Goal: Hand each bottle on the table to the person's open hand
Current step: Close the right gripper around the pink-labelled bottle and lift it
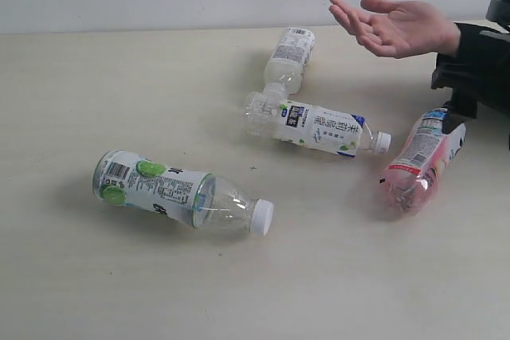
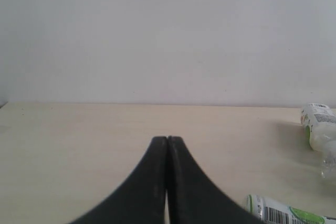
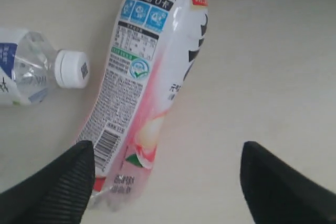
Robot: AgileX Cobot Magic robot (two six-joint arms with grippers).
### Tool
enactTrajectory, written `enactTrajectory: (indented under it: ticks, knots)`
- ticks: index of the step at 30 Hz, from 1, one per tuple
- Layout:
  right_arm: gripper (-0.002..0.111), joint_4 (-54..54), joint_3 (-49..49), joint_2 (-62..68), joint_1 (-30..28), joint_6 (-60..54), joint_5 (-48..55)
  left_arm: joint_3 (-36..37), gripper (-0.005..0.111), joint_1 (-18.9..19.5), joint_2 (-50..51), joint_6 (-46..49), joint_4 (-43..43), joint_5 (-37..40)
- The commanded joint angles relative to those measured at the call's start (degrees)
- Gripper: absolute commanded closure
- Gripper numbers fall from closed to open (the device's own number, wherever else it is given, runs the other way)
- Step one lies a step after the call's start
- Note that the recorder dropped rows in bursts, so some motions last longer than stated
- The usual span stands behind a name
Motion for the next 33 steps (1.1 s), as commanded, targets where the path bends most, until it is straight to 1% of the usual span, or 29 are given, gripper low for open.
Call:
enactTrajectory:
  ticks: [1, 7, 11, 20, 23, 33]
  knots:
    - [0.032, -0.5, -0.4, 3.4, -0.3, 3.2, -4.6, 0.0, 0.107, -0.1, -0.4, 0.0, -0.1, -0.4]
    - [0.032, -0.5, -0.4, 7.0, -0.3, 6.6, -10.5, 0.0, 0.107, -0.1, -0.4, 0.0, -0.1, -0.4]
    - [0.032, 0.3, -0.4, 9.6, -0.3, 7.2, -12.0, 0.0, 0.107, -0.1, -0.4, 0.0, -0.1, -0.4]
    - [0.018, 0.8, -0.3, 13.6, -0.3, 10.6, -14.9, 0.0, 0.107, -0.1, -0.4, 0.0, -0.1, -0.4]
    - [0.015, 0.8, -0.3, 14.4, -0.3, 10.6, -15.7, 0.0, 0.107, -0.1, -0.4, 0.0, -0.1, -0.4]
    - [0.015, 0.4, -0.3, 15.2, -0.3, 10.1, -17.5, 0.0, 0.107, -0.1, -0.4, 0.0, -0.1, -0.4]
